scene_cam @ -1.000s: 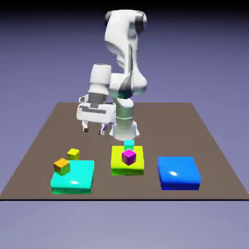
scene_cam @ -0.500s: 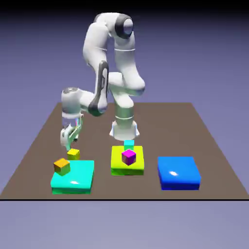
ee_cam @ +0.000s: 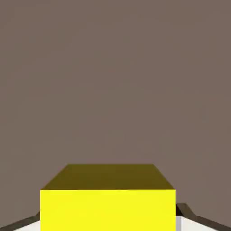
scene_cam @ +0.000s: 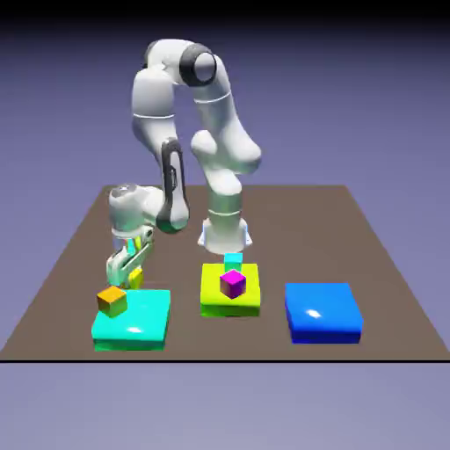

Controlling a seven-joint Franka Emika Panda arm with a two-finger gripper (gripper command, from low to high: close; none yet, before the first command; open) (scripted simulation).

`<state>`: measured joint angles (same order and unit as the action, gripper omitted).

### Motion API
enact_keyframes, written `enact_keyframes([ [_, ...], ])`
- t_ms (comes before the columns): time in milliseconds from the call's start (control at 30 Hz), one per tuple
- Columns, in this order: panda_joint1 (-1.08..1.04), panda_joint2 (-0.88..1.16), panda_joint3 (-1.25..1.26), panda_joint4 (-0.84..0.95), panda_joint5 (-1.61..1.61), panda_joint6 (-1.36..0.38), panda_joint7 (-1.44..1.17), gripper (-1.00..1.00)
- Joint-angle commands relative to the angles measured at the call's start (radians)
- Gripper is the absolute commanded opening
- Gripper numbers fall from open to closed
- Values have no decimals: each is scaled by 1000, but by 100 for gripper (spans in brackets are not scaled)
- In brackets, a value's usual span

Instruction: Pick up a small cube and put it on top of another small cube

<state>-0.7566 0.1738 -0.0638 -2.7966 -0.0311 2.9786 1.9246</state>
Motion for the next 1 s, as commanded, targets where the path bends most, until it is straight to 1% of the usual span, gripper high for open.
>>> enact_keyframes([
  [0, 4, -36, -4, -7, -4, -30, 2, -100],
  [67, 11, -109, -13, -21, -11, -89, 7, -100],
  [133, 13, -131, -16, -25, -14, -107, 9, -100],
  [600, 426, -534, 480, 52, 225, -566, -303, -100],
  [633, 426, -534, 480, 52, 225, -566, -303, -100],
  [833, 405, -321, 498, 8, 134, -317, -232, -100],
  [867, 405, -321, 498, 8, 134, -316, -232, 100],
  [900, 405, -321, 498, 8, 134, -316, -232, 100],
  [967, 412, -393, 492, 23, 165, -401, -256, 100],
])
